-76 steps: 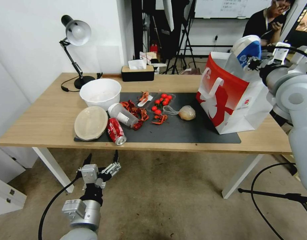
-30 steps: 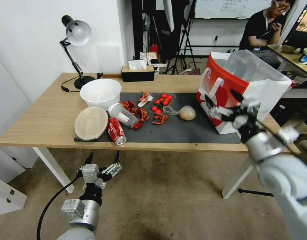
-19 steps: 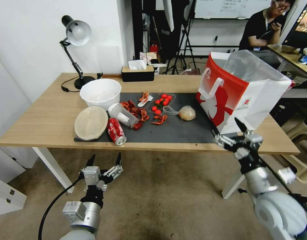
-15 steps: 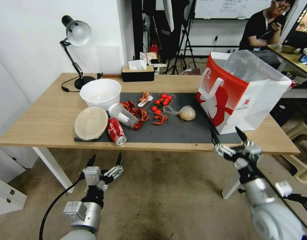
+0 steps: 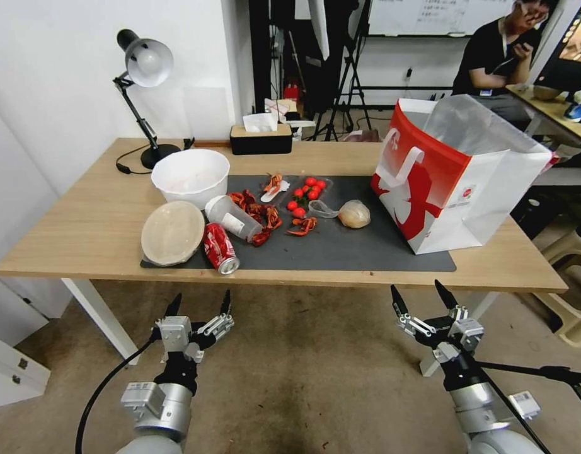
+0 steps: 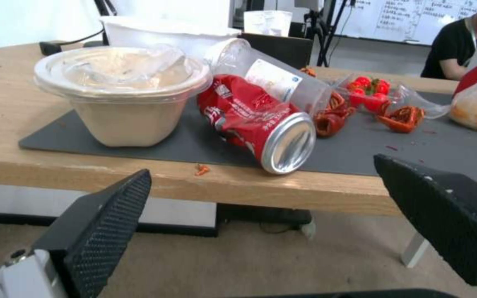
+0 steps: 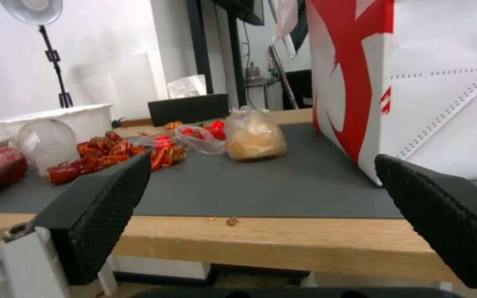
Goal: Pick up the trash from the table and place it into the takeout bag.
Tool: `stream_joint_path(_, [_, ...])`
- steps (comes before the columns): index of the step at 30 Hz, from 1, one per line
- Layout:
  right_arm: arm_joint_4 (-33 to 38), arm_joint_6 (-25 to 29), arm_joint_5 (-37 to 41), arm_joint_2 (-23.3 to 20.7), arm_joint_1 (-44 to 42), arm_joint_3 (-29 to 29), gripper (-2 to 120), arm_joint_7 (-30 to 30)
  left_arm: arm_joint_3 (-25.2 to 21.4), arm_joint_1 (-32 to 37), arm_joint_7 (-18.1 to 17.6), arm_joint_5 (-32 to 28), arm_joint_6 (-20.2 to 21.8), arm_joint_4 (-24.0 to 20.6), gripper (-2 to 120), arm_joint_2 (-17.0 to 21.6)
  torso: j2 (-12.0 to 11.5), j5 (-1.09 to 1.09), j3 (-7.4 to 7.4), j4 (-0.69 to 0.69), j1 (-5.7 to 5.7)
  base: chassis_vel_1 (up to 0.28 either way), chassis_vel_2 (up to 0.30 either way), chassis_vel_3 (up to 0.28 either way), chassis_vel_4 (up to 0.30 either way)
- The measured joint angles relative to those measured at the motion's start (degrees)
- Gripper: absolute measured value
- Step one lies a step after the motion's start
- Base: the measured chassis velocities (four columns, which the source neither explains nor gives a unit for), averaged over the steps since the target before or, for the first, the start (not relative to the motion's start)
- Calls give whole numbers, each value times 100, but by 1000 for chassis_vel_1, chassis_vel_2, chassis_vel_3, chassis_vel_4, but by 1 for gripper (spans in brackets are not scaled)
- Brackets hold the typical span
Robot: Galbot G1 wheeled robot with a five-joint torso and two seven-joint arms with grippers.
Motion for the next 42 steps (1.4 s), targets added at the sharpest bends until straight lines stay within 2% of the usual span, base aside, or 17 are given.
stream_joint_path(6, [2,-110,-85,-21,94,-57,100,48,0,4,0,-3,-9,6,100,8,0,0,0,-1,0,0,0,0,0])
stream_joint_path(10, [137,-514,-234,-81,576,-218,100,232,10,-31,-8,-17,-18,44,100,13,0,1,0,2,0,0,0,0,0])
stream_joint_path(13, [399,-1171,-400,-209,1246,-447,100,582,12,-76,-57,-43,-24,81,100,54,-1,1,0,0,1,0,0,0,0])
stream_joint_path(14, [399,-1171,-400,-209,1246,-447,100,582,12,-76,-57,-43,-24,81,100,54,-1,1,0,0,1,0,0,0,0])
stream_joint_path(17, [548,-1962,-369,-351,1911,-707,100,999,13,-9,-51,-27,-83,77,100,75,-1,0,0,0,1,0,0,0,0])
stream_joint_path(18, [548,-1962,-369,-351,1911,-707,100,999,13,-9,-51,-27,-83,77,100,75,-1,0,0,0,1,0,0,0,0])
stream_joint_path(21, [575,-2762,-52,-446,2448,-901,100,1345,35,-8,-54,3,-98,75,100,22,-1,1,0,0,1,0,0,0,0])
stream_joint_path(22, [575,-2762,-52,-446,2448,-901,100,1345,35,-8,-54,3,-98,75,100,22,-1,1,0,0,1,0,0,0,0])
stream_joint_path(24, [456,-3118,197,-465,2925,-1077,100,1492,20,-12,-72,4,-85,52,100,11,-1,0,1,-1,1,0,0,0,0])
stream_joint_path(29, [89,-3388,247,-463,3613,-1423,100,1685,-30,7,-85,6,-88,40,100,8,-1,1,0,-1,1,0,0,0,0])
stream_joint_path(31, [-190,-3650,247,-416,4043,-1705,100,1974,-45,32,-89,17,-107,40,100,-16,-1,0,0,1,1,0,0,0,0])
stream_joint_path(35, [-439,-3966,266,-364,4388,-1936,100,2301,-46,56,-63,31,-113,40,100,-46,-1,1,1,0,1,0,0,0,0])
stream_joint_path(38, [-846,-4408,360,-270,4830,-2213,100,2798,-45,65,-24,42,-112,50,100,-82,-1,1,1,0,1,0,0,0,0])
stream_joint_path(42, [-1119,-4626,408,-197,5068,-2325,100,3062,-45,61,-23,44,-111,77,100,-95,-1,0,1,0,2,0,0,0,0])
